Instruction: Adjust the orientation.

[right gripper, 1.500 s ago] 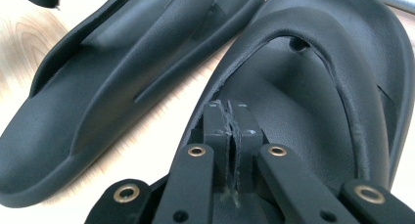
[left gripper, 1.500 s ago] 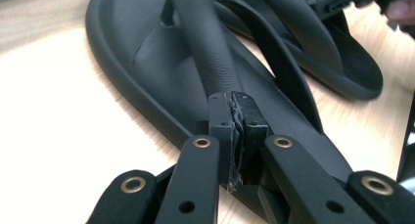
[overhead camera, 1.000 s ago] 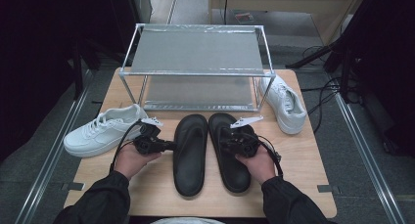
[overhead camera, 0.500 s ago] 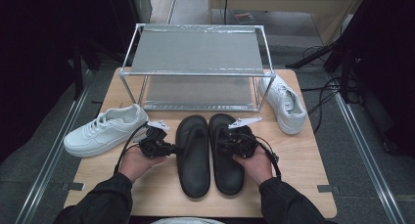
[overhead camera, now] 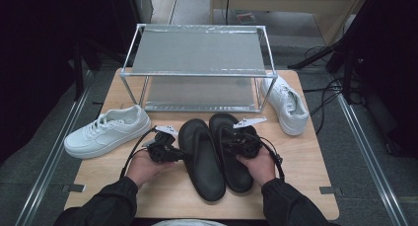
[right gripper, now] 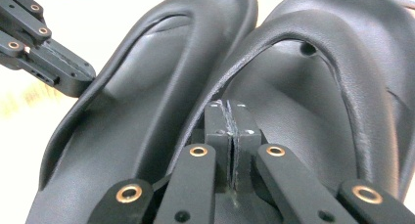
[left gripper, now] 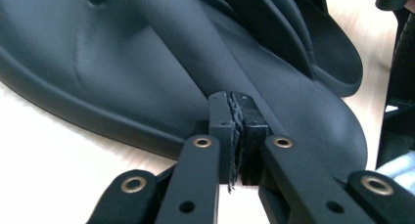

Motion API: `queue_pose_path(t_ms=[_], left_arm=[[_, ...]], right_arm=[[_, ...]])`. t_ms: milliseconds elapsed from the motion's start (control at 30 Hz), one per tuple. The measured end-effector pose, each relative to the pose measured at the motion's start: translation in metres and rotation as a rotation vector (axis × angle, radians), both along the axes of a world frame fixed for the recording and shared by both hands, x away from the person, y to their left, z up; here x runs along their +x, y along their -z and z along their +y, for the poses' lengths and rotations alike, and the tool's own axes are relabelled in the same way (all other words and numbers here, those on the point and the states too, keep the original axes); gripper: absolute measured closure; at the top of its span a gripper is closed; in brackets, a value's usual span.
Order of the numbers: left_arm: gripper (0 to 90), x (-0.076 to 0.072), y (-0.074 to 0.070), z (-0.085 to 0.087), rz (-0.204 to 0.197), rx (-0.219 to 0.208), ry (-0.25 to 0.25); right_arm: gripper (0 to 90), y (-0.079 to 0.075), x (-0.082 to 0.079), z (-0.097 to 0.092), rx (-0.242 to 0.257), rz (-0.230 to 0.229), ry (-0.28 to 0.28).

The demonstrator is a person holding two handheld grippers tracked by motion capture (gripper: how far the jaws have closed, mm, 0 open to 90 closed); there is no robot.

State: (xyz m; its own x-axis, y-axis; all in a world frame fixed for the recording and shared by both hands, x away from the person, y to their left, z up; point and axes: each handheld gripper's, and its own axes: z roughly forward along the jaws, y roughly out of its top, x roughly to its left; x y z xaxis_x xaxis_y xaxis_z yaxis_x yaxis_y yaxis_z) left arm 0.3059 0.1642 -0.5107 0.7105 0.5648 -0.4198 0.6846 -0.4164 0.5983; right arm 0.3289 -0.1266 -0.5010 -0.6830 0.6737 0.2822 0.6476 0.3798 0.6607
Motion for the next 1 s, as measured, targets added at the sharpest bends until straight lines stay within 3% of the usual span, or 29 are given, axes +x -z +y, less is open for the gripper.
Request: queue_pose_path(t_ms=[133, 267, 300, 433, 533, 567, 633, 733, 767, 833, 1000], left_arm=[[87.2, 0.001, -0.003, 0.005, -0.010, 0.005, -0.014], [84.5, -0.002, -0.013, 0.009, -0.049, -0.004, -0.012], [83.1, -0.004, -0.017, 0.011, -0.073, -0.006, -0.007], [77.2, -0.005, -0.022, 0.015, -0.085, -0.022, -0.012], [75.1, -0.007, -0.030, 0.020, -0.122, -0.055, -0.006], [73.9, -0.007, -0.031, 0.021, -0.123, -0.056, -0.008], [69.3, -0.008, -0.034, 0.023, -0.129, -0.058, -0.008], [59.2, -0.008, -0.036, 0.026, -0.119, -0.069, 0.000], [54.9, -0.008, -0.036, 0.028, -0.112, -0.077, 0.001], [49.9, -0.008, -0.038, 0.032, -0.137, -0.067, -0.015], [42.6, -0.007, -0.039, 0.037, -0.136, -0.072, -0.037]], right_arm=[[88.9, -0.003, -0.001, -0.005, 0.017, -0.007, 0.018], [85.7, -0.008, -0.004, -0.009, 0.041, -0.026, 0.031], [83.5, -0.011, -0.007, -0.009, 0.047, -0.045, 0.031], [78.6, -0.014, -0.013, -0.009, 0.078, -0.054, 0.031], [71.9, -0.016, -0.018, -0.007, 0.107, -0.057, 0.032], [68.9, -0.016, -0.021, -0.007, 0.110, -0.083, 0.034], [66.1, -0.017, -0.025, -0.005, 0.098, -0.111, 0.029], [63.6, -0.017, -0.029, -0.004, 0.097, -0.111, 0.042], [58.8, -0.017, -0.032, -0.002, 0.097, -0.107, 0.058], [57.4, -0.016, -0.034, -0.001, 0.097, -0.100, 0.072], [53.9, -0.013, -0.037, 0.000, 0.099, -0.095, 0.102]])
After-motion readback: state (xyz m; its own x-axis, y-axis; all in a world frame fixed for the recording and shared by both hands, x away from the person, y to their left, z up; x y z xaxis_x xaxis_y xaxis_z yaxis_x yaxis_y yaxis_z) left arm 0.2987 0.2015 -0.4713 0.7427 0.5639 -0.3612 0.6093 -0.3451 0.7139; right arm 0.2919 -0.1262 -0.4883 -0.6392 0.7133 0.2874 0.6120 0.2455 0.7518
